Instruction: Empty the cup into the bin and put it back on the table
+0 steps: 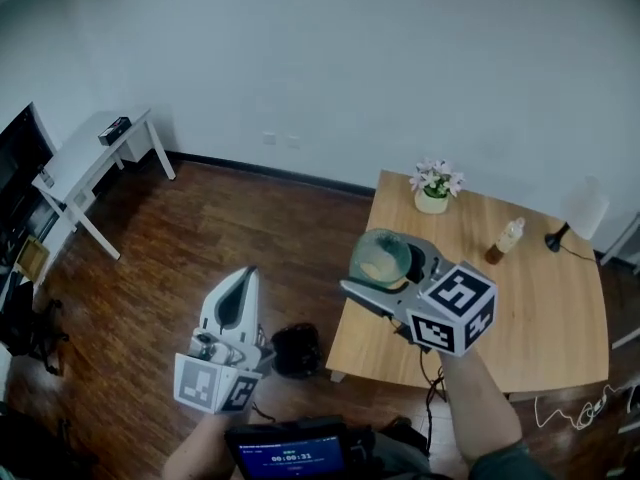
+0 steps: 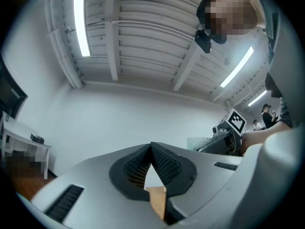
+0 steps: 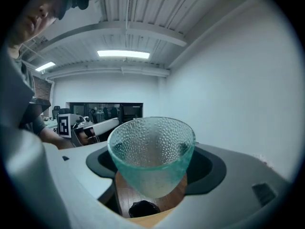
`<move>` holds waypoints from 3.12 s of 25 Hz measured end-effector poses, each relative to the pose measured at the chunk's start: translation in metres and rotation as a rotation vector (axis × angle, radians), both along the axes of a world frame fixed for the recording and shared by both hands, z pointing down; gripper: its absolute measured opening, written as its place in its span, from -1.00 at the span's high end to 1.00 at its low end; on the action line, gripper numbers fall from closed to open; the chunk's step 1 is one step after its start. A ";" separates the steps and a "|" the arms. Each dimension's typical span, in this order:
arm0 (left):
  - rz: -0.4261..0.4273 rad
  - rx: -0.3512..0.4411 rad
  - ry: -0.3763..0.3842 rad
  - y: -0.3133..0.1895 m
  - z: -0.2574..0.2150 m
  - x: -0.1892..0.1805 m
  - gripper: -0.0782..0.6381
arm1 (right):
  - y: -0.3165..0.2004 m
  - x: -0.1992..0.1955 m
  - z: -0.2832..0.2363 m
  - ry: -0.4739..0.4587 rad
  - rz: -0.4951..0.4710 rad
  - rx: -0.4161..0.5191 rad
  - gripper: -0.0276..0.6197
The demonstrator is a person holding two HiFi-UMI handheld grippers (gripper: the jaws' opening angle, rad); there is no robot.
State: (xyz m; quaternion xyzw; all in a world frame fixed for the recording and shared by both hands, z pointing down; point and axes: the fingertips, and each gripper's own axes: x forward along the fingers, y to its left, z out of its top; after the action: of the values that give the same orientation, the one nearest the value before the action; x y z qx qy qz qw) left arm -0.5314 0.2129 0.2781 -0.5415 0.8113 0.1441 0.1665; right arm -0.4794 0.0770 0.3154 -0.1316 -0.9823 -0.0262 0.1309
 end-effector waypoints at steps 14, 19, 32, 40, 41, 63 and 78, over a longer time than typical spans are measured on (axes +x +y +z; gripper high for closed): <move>0.206 0.044 -0.106 -0.146 -0.024 0.141 0.78 | -0.135 0.179 -0.006 -0.040 0.214 -0.025 -0.30; 0.265 0.007 -0.082 -0.202 -0.020 0.192 0.78 | -0.177 0.240 0.000 -0.033 0.280 -0.022 -0.30; 0.566 -0.211 0.006 -0.372 0.021 0.342 0.78 | -0.283 0.396 0.027 -0.031 0.580 -0.048 -0.30; 0.754 -0.287 0.025 -0.461 0.042 0.412 0.78 | -0.337 0.484 0.044 -0.009 0.828 -0.048 -0.30; 0.772 -0.296 0.024 -0.470 0.045 0.418 0.78 | -0.343 0.493 0.045 -0.006 0.854 -0.049 -0.30; 0.720 -0.358 0.049 -0.584 0.083 0.477 0.78 | -0.463 0.601 0.068 -0.004 0.941 -0.050 -0.30; 0.466 -0.339 0.109 -0.614 0.086 0.574 0.78 | -0.529 0.677 0.086 0.025 0.605 -0.070 -0.30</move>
State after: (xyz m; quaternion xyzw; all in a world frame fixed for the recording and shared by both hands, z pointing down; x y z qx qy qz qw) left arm 0.0430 -0.4007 0.3643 -0.7249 0.6852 0.0700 -0.0079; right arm 0.1980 -0.4520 0.4019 0.1622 -0.9755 0.0496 0.1401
